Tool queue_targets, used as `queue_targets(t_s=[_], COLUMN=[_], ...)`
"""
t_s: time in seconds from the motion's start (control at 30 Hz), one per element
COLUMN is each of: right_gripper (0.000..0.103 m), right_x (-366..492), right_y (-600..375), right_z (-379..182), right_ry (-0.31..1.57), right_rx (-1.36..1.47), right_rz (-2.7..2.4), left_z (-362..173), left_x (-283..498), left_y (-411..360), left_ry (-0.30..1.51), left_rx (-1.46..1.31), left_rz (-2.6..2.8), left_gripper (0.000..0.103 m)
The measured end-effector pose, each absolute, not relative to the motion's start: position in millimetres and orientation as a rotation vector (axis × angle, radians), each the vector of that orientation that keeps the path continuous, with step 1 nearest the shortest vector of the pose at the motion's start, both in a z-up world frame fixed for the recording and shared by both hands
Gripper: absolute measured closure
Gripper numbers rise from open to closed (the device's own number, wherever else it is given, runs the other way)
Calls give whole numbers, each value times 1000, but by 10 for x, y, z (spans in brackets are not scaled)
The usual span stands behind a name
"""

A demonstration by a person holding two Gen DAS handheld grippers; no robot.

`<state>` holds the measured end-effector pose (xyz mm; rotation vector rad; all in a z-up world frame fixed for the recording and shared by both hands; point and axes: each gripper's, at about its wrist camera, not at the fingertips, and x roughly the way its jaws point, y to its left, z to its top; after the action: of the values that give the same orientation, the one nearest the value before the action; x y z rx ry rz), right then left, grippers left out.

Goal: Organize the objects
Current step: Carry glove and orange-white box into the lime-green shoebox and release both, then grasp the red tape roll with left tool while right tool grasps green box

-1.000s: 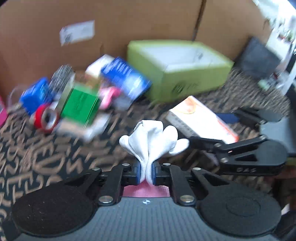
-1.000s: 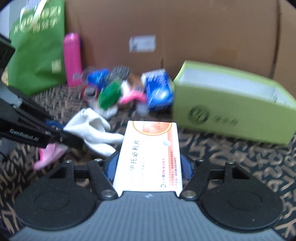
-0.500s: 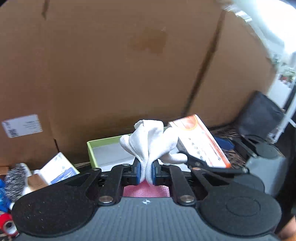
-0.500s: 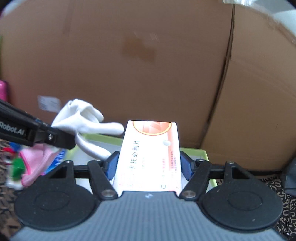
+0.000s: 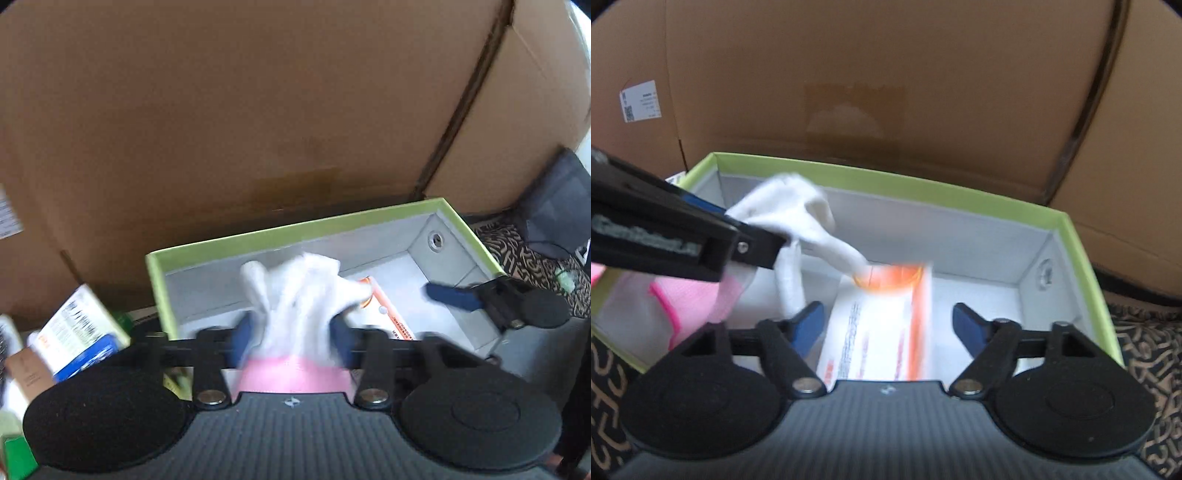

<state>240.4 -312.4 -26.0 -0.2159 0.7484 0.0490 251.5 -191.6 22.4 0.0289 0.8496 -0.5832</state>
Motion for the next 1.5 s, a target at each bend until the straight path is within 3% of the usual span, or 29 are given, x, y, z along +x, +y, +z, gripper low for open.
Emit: queue_targets(t_s=[0.07, 0.2, 0.4, 0.7, 0.93, 1.17, 1.27, 1.5], right_gripper=[17, 0, 0, 0, 0, 0, 5, 20], right_x=[2221, 1740, 1106, 253, 164, 96, 236, 708], right_y=[-3167, -3140, -2877, -2291, -1837, -1593, -1418, -794], right_z=[-102, 201, 191, -194, -617, -565, -571, -629], right_ry=[663, 474, 361, 449, 572, 526, 506, 453], right_rx=[-232, -205, -198, -105, -63, -160, -203, -375], right_rz=[10, -16, 85, 237, 320, 335, 365, 426], left_z=[354, 611, 651, 40, -267, -189, -164, -252], left_x=[2406, 2062, 1273, 547, 657, 955, 1079, 1274], left_y=[-1735, -1406, -900, -141, 154, 394, 542, 764], left_ry=[803, 704, 486, 507, 560, 521, 509, 547], left_rx=[-31, -116, -132, -149, -106, -106, -104, -43], left_rz=[-611, -634, -568, -379, -237, -185, -139, -122], left_gripper=[36, 18, 0, 0, 0, 0, 0, 15])
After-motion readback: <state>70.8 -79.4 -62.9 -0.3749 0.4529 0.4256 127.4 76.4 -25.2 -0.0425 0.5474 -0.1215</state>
